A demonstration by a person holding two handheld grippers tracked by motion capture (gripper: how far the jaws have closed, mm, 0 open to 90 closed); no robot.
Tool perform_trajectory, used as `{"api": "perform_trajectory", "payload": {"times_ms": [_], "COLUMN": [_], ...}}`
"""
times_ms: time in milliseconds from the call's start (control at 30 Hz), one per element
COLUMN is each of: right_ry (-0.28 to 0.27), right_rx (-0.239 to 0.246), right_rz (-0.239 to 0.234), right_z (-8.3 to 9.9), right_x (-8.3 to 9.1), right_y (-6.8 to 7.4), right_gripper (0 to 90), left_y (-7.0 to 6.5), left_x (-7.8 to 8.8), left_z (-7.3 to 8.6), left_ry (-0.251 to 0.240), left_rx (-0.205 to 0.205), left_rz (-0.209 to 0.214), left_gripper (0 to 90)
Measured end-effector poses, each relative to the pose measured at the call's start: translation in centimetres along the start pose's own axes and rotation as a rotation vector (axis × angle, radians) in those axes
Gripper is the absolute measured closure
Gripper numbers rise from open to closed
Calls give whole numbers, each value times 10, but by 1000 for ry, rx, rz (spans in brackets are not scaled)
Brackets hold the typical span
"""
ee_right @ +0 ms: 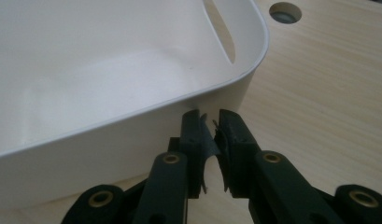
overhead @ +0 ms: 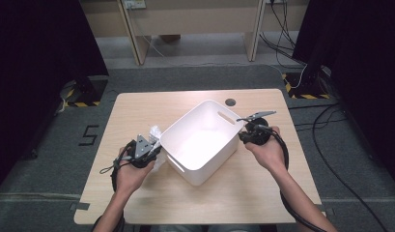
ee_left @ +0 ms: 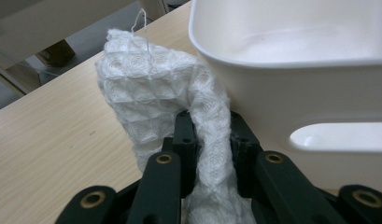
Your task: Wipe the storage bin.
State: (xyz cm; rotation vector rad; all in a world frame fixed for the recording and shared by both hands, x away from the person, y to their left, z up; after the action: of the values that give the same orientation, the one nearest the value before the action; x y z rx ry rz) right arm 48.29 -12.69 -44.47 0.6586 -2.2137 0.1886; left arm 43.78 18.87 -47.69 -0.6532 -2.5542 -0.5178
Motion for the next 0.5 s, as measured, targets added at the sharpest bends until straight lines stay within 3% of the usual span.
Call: {"api": "perform_trajectory", "payload": {"times_ms": [233, 500], "right_ry": [-42, -41], "right_rx": [38, 63], "right_rz": [10, 25], "right_z": [-20, -19], "right_x": [-17, -28], "right_y": [11, 22], "right_gripper": [797, 789], "left_y": [-20, -39], "left_x": [-3, -7], "left_z": [-7, -14], "left_ry": [-7, -14], "left_rx": [-32, -62], "left_rz": [35, 53], "left_gripper": [766, 763]}}
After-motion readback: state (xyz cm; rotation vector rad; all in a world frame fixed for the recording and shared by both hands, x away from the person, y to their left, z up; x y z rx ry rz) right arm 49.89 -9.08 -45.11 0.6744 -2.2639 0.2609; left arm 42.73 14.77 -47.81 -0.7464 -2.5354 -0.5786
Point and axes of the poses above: each handheld gripper's, and its own axes: x roughly backward along the jaws, z roughly out of its underside, y roughly to its left, the point moved 8 cm from there along -x, roughly forward along the jaws, and after that the axes turned 3 degrees about -z, right-handed, at the moved point
